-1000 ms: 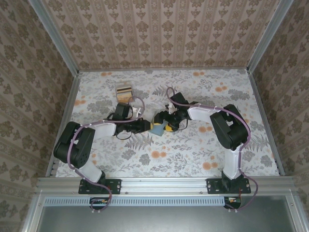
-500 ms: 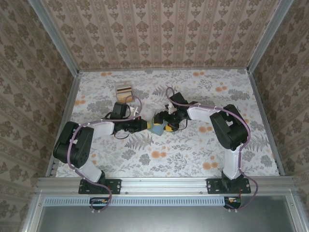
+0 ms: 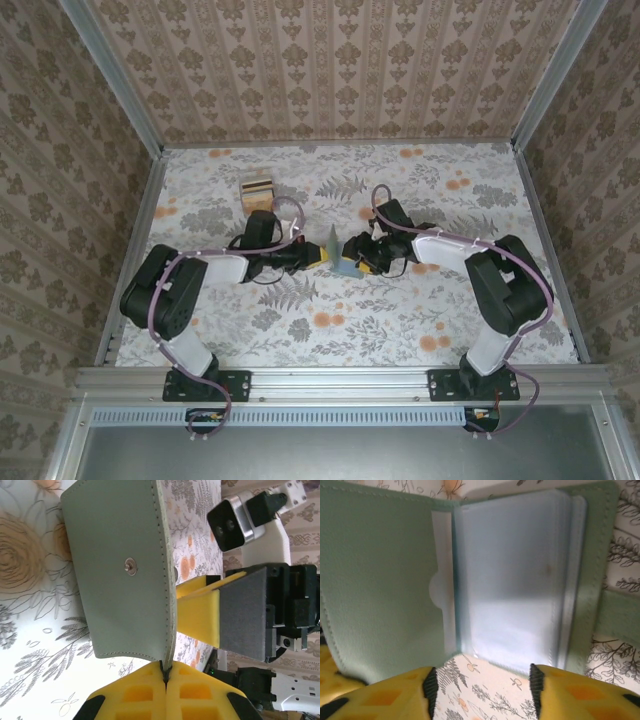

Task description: Put the credit cards into the card holder

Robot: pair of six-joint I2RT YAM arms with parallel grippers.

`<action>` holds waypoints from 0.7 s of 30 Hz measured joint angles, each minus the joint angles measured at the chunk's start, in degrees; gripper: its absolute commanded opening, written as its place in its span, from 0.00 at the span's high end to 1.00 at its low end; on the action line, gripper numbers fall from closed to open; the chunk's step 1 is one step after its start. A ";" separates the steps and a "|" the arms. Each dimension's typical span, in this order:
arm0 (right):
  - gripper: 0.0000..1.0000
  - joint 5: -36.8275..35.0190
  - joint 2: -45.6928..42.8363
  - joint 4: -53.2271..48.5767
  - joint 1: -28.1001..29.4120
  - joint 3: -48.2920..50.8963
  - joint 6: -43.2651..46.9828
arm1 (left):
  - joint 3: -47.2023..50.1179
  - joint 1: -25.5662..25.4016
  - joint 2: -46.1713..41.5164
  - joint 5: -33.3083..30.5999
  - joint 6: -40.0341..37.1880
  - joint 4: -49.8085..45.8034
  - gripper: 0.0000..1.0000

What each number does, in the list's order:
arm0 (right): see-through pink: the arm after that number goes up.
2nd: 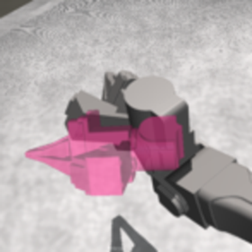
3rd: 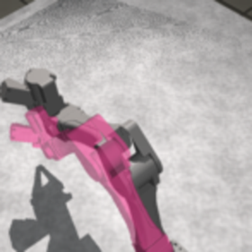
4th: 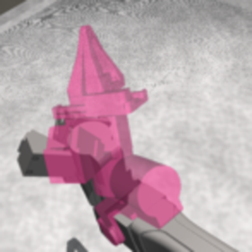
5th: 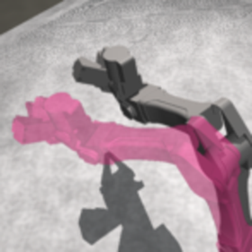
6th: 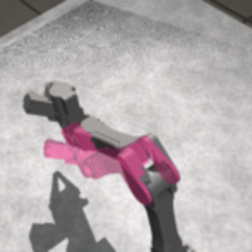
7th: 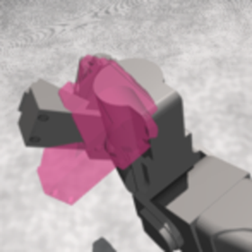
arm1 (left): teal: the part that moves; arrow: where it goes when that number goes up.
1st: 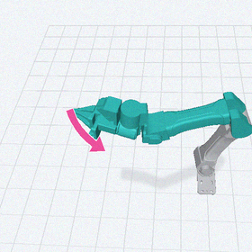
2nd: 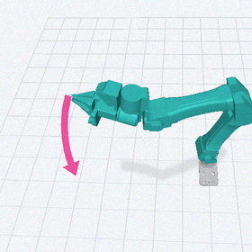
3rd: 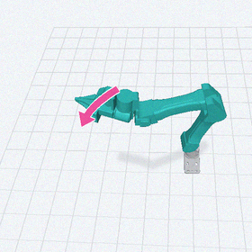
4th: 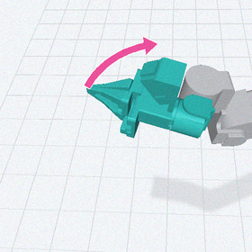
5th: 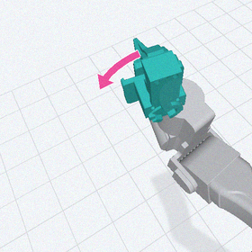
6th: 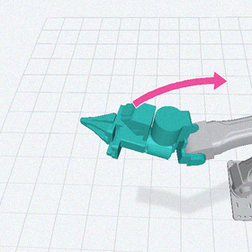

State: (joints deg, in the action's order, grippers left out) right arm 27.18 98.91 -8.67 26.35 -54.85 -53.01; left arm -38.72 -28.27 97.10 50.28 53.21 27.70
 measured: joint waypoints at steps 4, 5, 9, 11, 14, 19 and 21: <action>0.44 -1.31 0.59 -0.28 -0.39 0.00 -0.13 | 3.17 0.24 4.61 -0.15 6.47 10.14 1.00; 0.41 -1.75 0.59 -0.39 -0.48 0.00 0.00 | 3.67 0.24 5.92 -0.37 7.96 12.44 1.00; 0.38 -3.37 0.57 -0.79 -0.63 0.11 0.28 | 4.92 0.13 9.46 -0.81 12.20 19.28 1.00; 0.38 -4.39 0.42 -1.36 -0.72 0.20 0.35 | 5.51 0.04 10.12 -1.20 13.77 22.21 1.00; 0.38 -6.23 -1.18 -2.45 -1.11 1.16 0.72 | 5.86 0.07 10.16 -1.57 14.58 23.87 1.00; 0.38 -8.85 -4.35 -3.56 -2.56 2.93 1.27 | 5.88 0.04 10.14 -2.12 14.75 24.74 1.00; 0.39 -9.25 -4.33 -3.48 -2.82 2.97 1.60 | 5.88 0.07 10.16 -2.19 14.75 24.83 1.00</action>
State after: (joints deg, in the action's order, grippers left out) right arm 17.93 94.59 -12.14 23.53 -51.88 -51.42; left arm -32.84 -28.21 107.26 48.10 67.96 52.53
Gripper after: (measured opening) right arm 0.616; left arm 0.045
